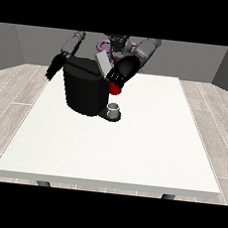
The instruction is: Insert the coffee pod into the coffee machine and close the lid
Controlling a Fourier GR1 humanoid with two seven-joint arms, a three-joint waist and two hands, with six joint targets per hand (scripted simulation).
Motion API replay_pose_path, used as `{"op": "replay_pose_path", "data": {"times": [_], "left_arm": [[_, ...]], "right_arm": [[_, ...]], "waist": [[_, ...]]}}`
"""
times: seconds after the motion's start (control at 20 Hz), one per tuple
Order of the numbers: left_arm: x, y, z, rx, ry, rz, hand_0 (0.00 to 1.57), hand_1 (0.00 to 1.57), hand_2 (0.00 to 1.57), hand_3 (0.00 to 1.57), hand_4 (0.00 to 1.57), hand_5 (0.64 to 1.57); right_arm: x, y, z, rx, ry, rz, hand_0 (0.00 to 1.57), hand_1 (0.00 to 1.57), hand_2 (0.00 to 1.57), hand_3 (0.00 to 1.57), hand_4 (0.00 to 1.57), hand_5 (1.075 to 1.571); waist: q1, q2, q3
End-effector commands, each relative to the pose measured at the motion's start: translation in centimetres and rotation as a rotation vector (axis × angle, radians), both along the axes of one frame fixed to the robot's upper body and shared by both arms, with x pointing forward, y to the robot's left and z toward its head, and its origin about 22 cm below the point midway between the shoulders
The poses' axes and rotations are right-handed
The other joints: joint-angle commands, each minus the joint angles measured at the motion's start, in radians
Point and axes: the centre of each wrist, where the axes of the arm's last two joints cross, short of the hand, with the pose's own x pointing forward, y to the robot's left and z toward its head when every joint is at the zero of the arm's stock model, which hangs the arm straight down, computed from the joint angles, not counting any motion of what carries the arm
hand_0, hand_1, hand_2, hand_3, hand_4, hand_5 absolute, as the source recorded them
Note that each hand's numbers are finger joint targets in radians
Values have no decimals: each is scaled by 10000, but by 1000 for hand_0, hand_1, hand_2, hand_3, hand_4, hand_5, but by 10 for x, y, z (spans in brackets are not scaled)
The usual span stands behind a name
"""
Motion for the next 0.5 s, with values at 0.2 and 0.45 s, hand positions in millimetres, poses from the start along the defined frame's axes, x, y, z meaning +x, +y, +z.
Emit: {"op": "replay_pose_path", "data": {"times": [0.2, 0.45], "left_arm": [[-1, 4, 12, -95, -1046, -116, 1212, 1212, 1186, 971, 0, 1571], [-3, 8, 13, 346, -1274, -253, 1222, 1222, 1174, 886, 0, 1571]], "right_arm": [[5, 16, 16, -170, -425, 165, 0, 0, 0, 0, 74, 1571], [1, 11, 0, -169, -350, -108, 0, 0, 0, 0, 185, 1571]], "waist": [[-190, 550, -10], [56, 369, -6]]}}
